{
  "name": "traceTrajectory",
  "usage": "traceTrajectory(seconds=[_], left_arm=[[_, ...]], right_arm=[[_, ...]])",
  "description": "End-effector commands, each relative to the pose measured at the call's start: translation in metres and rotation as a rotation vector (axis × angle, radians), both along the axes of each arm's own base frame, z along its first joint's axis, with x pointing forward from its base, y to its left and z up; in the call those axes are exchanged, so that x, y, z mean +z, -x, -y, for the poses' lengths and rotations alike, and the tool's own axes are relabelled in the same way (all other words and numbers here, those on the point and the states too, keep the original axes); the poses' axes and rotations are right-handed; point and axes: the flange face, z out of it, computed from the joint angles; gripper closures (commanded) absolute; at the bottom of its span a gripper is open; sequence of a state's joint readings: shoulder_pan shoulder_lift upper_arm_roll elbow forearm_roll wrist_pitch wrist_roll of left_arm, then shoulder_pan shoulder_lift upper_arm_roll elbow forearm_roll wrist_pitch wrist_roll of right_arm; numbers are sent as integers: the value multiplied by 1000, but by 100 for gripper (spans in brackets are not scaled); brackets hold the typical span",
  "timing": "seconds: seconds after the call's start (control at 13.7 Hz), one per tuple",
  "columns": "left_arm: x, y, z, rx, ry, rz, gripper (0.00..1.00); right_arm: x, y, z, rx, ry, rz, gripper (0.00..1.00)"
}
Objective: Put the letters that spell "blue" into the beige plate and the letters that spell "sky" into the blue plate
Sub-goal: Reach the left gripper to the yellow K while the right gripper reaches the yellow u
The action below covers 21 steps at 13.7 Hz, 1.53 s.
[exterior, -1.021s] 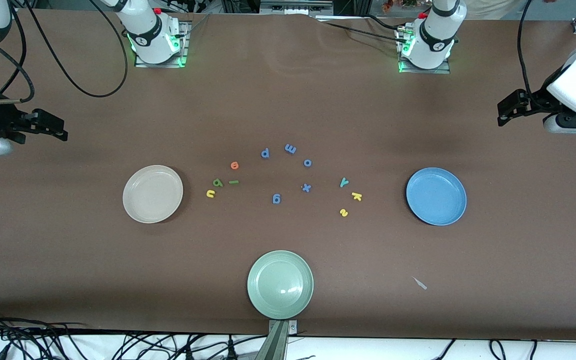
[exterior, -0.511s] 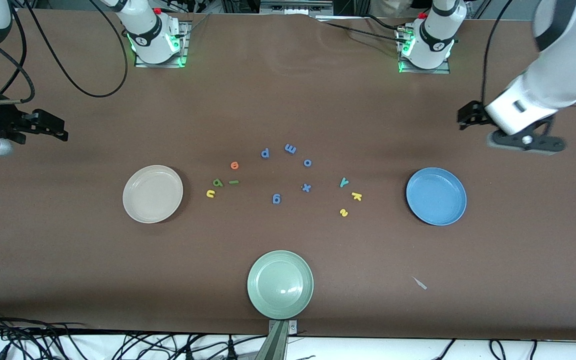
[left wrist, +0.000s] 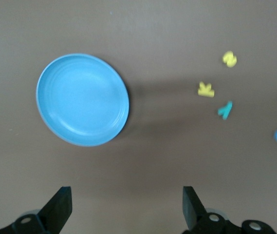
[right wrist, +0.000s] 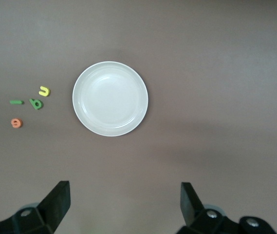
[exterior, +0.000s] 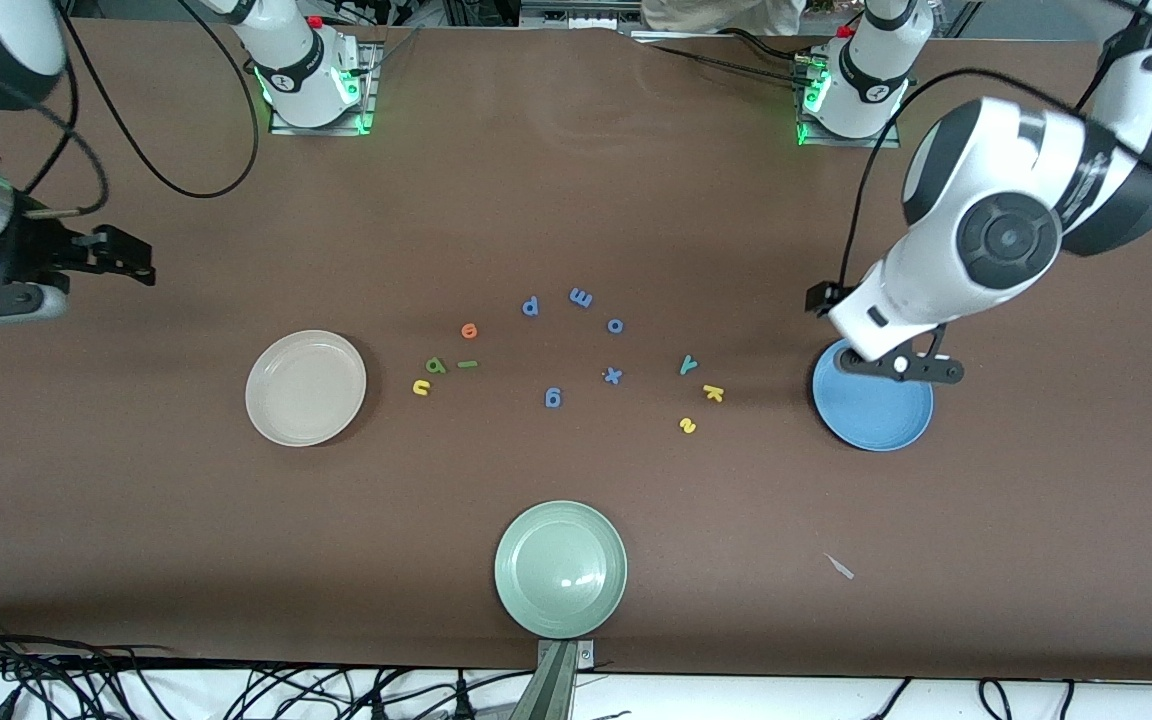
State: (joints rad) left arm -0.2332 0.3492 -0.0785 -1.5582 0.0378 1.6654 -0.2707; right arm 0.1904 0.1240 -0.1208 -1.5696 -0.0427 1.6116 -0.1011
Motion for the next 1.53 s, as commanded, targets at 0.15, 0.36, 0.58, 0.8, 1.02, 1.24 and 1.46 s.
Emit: traceTrajectory(seconds=[0.15,0.36,0.58,0.8,1.02,1.24,1.46], left_arm=[[-80,-23,46,313,-83,53,0],[-119,-18,67,494,-136,42,0],[-164,-18,85,737,-150,66,0],[-194,-18,80,936,-29,8,0],[-214,-2,94,1076,-72,40,0],[-230,11,111,1207,-137,141,0],[-249,22,118,1213,-131,189,0]], right_arm=[[23,9,11,-21,-17,-31,0],[25,13,16,21,-68,-54,0],[-3,3,8,0,-122,-61,0],[-65,-9,-13,-8,-112,-39,0],[-123,-24,-71,-60,-77,-43,0],[-166,-36,-105,-95,-60,-12,0],[-196,-36,-108,-115,-85,6,0]])
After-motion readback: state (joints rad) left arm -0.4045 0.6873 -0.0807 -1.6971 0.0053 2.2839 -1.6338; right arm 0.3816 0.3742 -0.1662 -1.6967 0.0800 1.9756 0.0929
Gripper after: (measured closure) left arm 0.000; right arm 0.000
